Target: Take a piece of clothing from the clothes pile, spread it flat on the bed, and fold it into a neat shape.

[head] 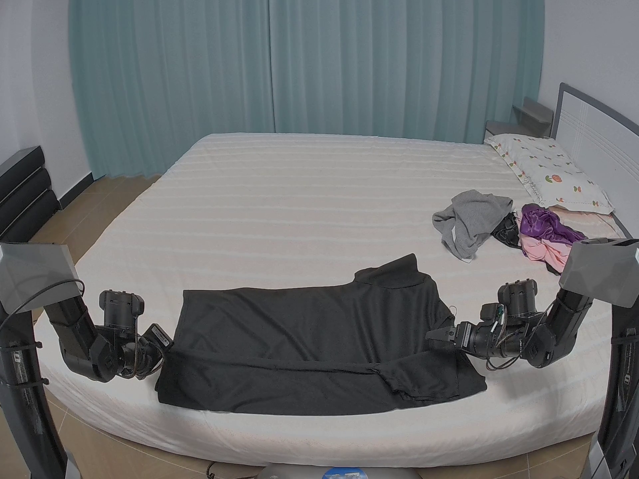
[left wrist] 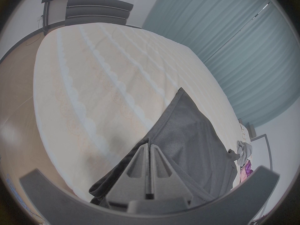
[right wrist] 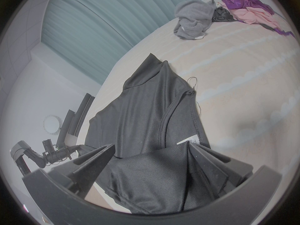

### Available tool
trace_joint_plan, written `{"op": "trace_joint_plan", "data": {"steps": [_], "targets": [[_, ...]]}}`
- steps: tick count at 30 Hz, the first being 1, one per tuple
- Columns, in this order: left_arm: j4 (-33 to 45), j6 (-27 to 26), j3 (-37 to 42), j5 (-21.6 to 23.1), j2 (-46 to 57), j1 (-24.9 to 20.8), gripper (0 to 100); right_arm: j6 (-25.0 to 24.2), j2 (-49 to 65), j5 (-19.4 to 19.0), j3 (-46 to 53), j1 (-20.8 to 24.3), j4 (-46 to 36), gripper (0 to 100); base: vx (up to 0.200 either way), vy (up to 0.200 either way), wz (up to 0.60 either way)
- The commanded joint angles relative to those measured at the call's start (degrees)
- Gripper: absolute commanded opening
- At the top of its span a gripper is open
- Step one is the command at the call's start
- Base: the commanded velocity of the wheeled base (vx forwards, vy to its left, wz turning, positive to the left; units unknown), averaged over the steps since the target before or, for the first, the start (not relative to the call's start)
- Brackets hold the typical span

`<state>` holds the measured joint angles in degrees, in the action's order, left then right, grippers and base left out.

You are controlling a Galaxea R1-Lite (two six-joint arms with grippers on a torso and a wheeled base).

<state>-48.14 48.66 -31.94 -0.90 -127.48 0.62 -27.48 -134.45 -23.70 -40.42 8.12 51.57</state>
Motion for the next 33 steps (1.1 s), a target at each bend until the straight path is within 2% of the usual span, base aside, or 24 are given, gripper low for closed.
{"op": "trace_joint_plan", "data": {"steps": [1, 7, 14, 29, 30, 33], "targets": [[-0.02, 0.03, 0.12, 0.02, 0.65, -0.09, 0, 1.11, -1.34, -0.21, -0.53, 0.05, 0.2, 100, 0.0, 0.0, 0.0], [-0.02, 0.11, 0.12, 0.11, 0.3, -0.18, 0, 5.42, -2.04, -0.38, -0.53, -0.3, 0.82, 100, 0.0, 0.0, 0.0], [0.06, 0.11, 0.12, 0.29, 0.12, -0.18, 0, 5.42, -3.1, -0.56, -0.45, -1.0, 5.04, 100, 0.0, 0.0, 0.0], [0.06, 0.11, 0.12, 0.29, 0.12, -0.45, 0, 6.74, -4.68, -1.53, -0.36, -0.82, 4.51, 100, 0.0, 0.0, 0.0], [0.06, 0.11, 0.12, 0.29, 0.12, -0.45, 0, 7.09, -4.51, -1.53, -0.09, -0.91, 4.42, 0, 0.0, 0.0, 0.0], [0.06, 0.11, 0.12, 0.29, 0.12, -0.45, 0, 8.05, -4.33, -1.44, 0.35, -1.18, 4.42, 0, 0.0, 0.0, 0.0]]}}
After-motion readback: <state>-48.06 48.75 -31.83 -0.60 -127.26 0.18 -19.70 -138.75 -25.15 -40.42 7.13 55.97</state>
